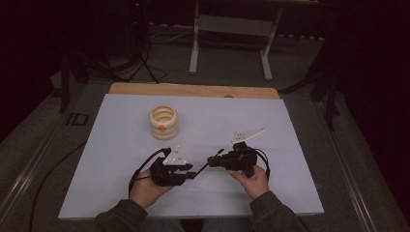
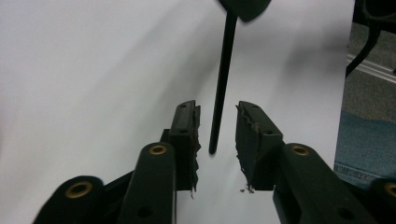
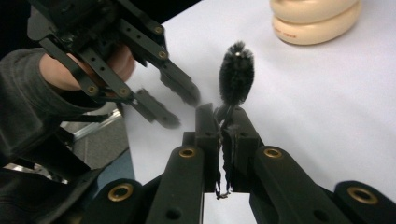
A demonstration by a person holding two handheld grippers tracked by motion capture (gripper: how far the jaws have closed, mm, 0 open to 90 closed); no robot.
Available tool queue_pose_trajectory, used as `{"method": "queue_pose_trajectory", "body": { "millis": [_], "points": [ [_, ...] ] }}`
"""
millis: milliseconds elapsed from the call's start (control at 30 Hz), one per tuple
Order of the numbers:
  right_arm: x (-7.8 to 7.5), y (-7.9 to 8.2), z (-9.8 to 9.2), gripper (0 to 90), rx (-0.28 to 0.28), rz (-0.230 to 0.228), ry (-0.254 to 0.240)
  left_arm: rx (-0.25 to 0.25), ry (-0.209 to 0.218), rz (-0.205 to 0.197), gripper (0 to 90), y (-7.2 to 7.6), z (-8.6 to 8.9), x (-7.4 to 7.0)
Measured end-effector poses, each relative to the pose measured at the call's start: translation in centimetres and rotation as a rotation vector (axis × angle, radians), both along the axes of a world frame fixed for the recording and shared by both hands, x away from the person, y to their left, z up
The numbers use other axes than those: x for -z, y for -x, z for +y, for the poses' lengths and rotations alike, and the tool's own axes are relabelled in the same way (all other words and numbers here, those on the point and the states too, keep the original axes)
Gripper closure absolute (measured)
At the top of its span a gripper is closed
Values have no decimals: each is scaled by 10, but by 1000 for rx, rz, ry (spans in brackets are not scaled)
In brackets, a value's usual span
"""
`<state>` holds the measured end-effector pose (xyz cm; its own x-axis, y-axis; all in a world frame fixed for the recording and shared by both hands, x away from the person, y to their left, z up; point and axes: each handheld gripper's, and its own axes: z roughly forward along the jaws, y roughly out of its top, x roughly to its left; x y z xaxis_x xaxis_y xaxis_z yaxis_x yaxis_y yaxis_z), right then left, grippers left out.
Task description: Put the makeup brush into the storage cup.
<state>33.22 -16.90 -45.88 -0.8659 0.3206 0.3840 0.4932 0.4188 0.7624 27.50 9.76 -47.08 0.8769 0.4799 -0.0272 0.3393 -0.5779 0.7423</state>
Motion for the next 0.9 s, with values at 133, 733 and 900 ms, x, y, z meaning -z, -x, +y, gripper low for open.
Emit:
{"method": "queue_pose_trajectory", "body": {
  "millis": [133,733,900],
  "points": [
    [-2,-4,-1,854,11,-7,11,-36,3,7,653,3,13,5],
    [-17,-27,2,853,36,-43,57,-123,-14,24,560,9,49,17],
    [-22,-33,7,854,33,-48,71,-132,-9,19,541,9,53,17]
  ]
}}
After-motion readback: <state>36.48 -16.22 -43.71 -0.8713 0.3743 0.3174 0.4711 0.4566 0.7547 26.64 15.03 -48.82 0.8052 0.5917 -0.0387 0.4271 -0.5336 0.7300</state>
